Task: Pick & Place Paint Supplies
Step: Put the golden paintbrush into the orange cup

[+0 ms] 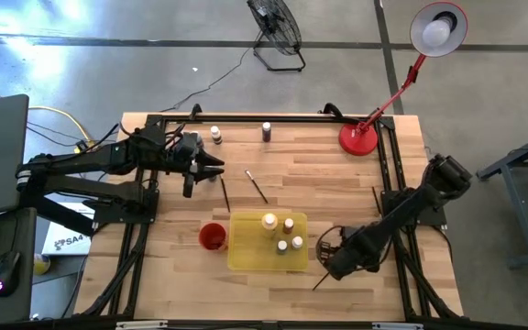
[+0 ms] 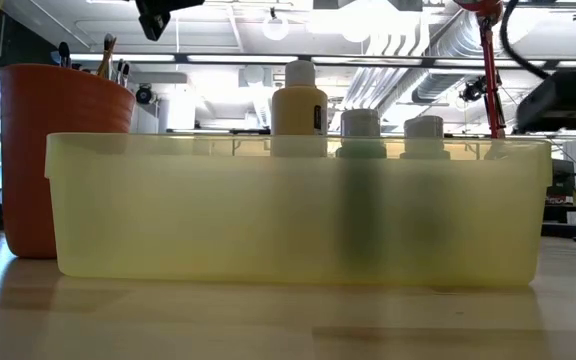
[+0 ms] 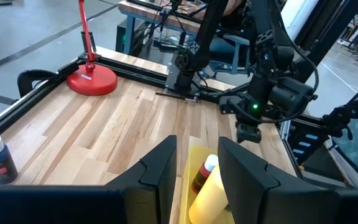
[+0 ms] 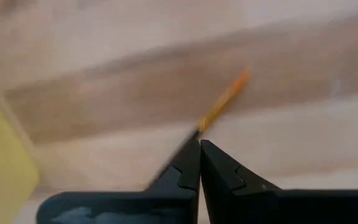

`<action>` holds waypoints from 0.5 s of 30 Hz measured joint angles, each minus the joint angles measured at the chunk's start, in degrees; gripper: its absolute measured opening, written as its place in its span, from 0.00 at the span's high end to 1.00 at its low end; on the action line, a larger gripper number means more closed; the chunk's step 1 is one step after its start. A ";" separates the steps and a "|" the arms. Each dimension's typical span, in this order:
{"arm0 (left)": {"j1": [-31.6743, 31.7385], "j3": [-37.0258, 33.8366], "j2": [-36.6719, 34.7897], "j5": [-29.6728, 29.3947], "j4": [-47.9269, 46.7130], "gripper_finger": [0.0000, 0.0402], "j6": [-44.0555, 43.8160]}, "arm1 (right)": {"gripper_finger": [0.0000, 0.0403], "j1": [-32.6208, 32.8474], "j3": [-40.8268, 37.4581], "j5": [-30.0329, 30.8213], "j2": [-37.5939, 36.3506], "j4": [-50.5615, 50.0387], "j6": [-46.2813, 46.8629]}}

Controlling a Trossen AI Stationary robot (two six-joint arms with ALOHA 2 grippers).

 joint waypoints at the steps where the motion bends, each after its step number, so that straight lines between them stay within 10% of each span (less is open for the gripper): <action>1: 0.00 0.00 0.00 0.00 0.00 0.71 -0.01 | 0.99 0.55 0.00 -0.19 0.00 0.24 1.79; 15: 0.00 0.00 0.00 -0.42 0.59 0.71 3.02 | 0.99 1.26 0.63 9.51 -3.32 1.50 1.76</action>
